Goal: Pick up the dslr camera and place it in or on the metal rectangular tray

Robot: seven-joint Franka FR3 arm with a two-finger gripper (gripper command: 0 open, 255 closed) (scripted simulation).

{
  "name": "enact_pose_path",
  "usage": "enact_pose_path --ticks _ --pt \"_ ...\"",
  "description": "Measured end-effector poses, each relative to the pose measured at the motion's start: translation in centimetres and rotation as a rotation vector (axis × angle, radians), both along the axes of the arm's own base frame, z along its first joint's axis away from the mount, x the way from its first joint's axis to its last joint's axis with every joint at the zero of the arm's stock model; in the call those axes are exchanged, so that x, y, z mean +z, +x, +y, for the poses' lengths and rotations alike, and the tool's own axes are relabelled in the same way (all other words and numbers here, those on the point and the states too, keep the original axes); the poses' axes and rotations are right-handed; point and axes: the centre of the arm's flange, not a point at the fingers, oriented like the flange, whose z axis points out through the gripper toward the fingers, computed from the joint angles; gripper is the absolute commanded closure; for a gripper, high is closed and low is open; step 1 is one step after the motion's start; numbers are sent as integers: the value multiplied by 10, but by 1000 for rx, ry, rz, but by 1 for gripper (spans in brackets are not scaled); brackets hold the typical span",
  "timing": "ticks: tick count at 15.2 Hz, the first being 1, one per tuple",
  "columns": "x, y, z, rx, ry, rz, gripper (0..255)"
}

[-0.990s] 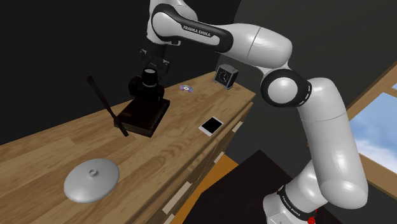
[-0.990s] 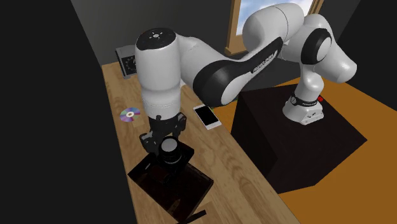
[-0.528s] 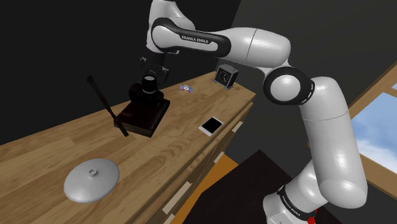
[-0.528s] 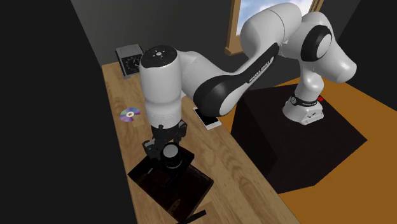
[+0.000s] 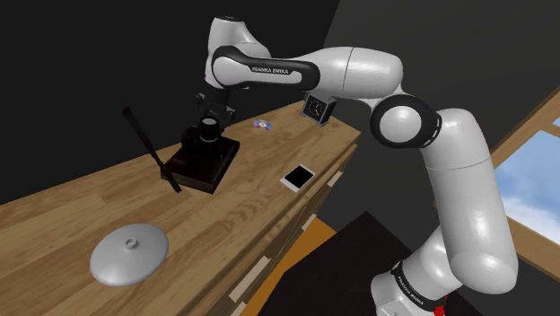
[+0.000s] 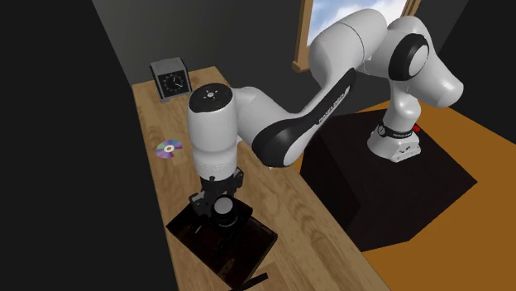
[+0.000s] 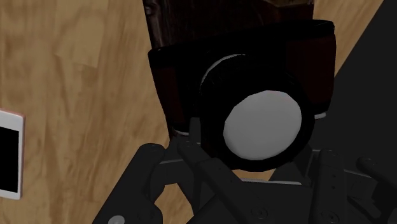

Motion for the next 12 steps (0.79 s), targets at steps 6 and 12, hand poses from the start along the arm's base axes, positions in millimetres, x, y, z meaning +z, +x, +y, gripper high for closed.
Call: enact_pose_path --ticks 6,12 --pt "-19 1 0 1 2 -3 255" --pt "-20 1 0 1 2 -4 0"
